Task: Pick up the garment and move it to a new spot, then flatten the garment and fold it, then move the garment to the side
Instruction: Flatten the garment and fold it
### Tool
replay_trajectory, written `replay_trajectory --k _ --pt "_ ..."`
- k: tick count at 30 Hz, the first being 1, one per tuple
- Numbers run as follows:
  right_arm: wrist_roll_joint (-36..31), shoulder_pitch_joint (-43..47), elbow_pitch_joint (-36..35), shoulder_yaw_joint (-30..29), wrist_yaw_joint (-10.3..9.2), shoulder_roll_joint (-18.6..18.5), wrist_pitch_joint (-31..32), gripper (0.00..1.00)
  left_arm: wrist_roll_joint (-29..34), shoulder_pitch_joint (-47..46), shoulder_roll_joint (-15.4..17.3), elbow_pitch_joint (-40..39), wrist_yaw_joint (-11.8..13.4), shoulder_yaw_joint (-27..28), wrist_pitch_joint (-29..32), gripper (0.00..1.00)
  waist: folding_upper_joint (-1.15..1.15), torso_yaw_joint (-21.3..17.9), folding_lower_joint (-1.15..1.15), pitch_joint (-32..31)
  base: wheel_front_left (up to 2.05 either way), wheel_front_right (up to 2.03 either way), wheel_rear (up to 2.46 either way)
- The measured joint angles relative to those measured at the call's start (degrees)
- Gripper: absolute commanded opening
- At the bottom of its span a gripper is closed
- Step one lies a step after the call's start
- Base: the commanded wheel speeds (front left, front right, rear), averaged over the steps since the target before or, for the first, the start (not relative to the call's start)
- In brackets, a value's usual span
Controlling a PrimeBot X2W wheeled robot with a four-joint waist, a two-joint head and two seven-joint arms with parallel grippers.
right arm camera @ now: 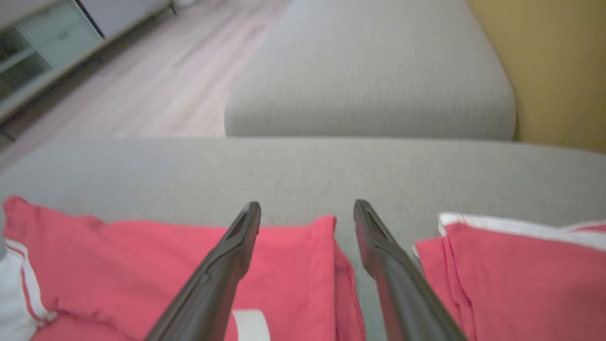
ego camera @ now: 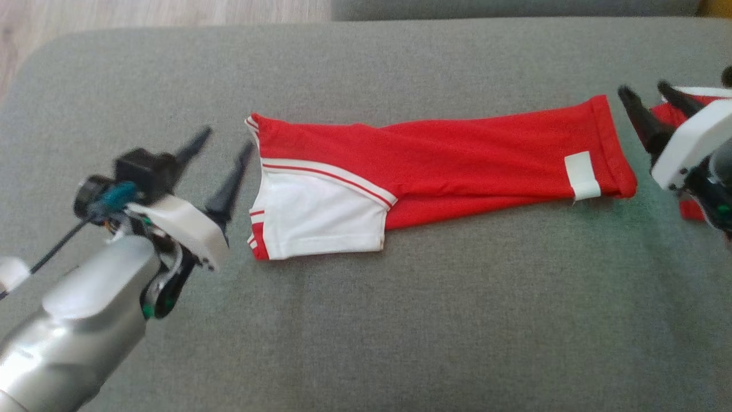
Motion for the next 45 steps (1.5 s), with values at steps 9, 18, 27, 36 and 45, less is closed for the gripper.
replay_trajectory --k 9,18,27,36,45 --pt "-8.1 3.4 -1.8 -6.1 0.0 6.5 -20.2 1.0 5.8 7.8 -3.9 -8.3 10.9 20.4 -5.0 1.0 0.0 -0.9 -0.01 -3.9 0.0 0.0 0.0" --pt "-22.4 16.5 -9.2 -22.7 0.0 16.0 -22.9 1.0 22.9 28.9 -13.8 -18.5 9.4 40.4 -5.3 1.0 0.0 -2.0 -0.01 -5.8 0.0 0.0 0.0" --pt "-38.8 33.3 -21.1 -33.2 0.0 27.9 -22.9 1.0 36.5 39.2 -22.8 -20.1 2.4 50.9 -5.3 1.0 0.0 -2.4 -0.01 -6.2 0.0 0.0 0.0" --pt "-43.1 32.8 -19.0 -38.1 0.0 29.3 -22.8 1.0 42.1 39.0 -27.1 -18.1 -4.8 55.5 -5.3 1.0 0.0 -1.5 0.0 -4.7 0.0 0.0 0.0" --pt "-47.8 22.6 -5.5 -49.9 0.0 29.4 -16.9 1.0 44.0 36.7 -28.7 -15.9 -7.9 55.6 -5.3 1.0 0.0 0.6 0.01 -1.1 0.0 0.0 0.0"
